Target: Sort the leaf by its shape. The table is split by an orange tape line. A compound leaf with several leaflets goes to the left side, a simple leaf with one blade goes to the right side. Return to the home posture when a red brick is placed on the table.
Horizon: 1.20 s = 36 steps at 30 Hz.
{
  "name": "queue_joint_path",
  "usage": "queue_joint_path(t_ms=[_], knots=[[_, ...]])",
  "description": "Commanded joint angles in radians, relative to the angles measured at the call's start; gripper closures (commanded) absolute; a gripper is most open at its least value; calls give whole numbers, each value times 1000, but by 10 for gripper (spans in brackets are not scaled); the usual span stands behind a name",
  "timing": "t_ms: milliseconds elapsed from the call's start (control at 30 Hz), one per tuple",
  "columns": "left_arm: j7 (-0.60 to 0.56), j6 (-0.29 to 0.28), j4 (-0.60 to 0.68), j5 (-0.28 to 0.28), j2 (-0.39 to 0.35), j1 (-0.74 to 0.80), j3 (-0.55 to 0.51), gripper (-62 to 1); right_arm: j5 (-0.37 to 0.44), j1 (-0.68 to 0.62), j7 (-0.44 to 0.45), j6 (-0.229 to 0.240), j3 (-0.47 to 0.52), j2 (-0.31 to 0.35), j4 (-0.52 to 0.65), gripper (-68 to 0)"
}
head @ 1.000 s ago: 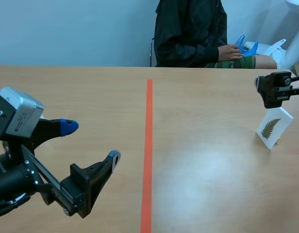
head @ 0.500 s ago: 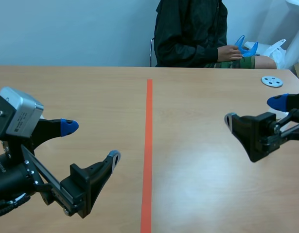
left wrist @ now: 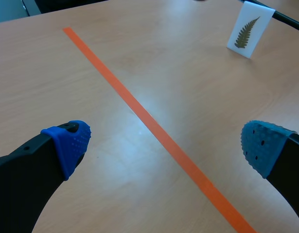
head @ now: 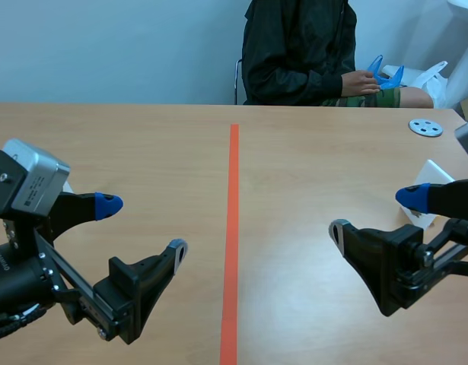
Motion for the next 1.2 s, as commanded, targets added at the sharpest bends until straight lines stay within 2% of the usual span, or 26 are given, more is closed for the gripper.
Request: queue_joint_path(t_ms=[0,467,1167], knots=[[-9,2,14,-5,-1,0,-7,-623,11,23,19,0,11,11,-1,-679],[32,-3,14,-16,-3,0,-6,-623,11,23,18,-3,11,5,-1,-679],[31,-3,14,-16,-3,0,-6,-623,8,23,18,-11,11,5,-1,-679]])
